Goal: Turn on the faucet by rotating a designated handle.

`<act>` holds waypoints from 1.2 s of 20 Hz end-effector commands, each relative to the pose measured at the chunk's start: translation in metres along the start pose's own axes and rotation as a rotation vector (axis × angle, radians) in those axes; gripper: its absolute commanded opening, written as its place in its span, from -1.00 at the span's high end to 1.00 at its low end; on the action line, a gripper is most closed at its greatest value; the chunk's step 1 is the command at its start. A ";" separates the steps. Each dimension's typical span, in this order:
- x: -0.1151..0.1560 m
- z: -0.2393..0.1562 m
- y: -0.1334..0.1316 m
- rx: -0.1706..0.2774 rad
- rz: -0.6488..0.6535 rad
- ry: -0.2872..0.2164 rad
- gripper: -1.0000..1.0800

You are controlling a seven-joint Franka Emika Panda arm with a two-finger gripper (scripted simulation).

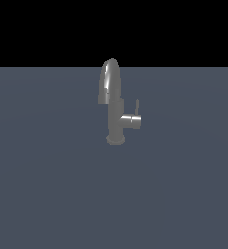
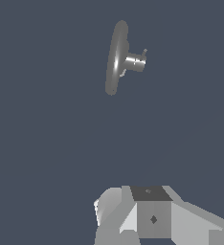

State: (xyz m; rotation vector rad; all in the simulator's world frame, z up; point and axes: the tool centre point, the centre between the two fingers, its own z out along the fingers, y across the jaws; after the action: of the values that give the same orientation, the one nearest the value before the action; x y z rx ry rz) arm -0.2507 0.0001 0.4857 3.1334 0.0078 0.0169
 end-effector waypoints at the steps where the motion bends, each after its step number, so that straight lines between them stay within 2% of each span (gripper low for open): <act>1: 0.000 0.000 0.000 0.000 0.000 0.000 1.00; 7: 0.005 0.001 0.000 0.013 0.013 -0.011 1.00; 13: 0.020 0.002 0.000 0.051 0.053 -0.044 1.00; 18: 0.041 0.006 0.001 0.104 0.109 -0.089 1.00; 24: 0.074 0.014 0.005 0.192 0.200 -0.163 1.00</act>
State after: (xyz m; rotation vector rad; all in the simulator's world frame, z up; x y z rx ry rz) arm -0.1855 -0.0030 0.4753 3.2833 -0.2806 -0.2191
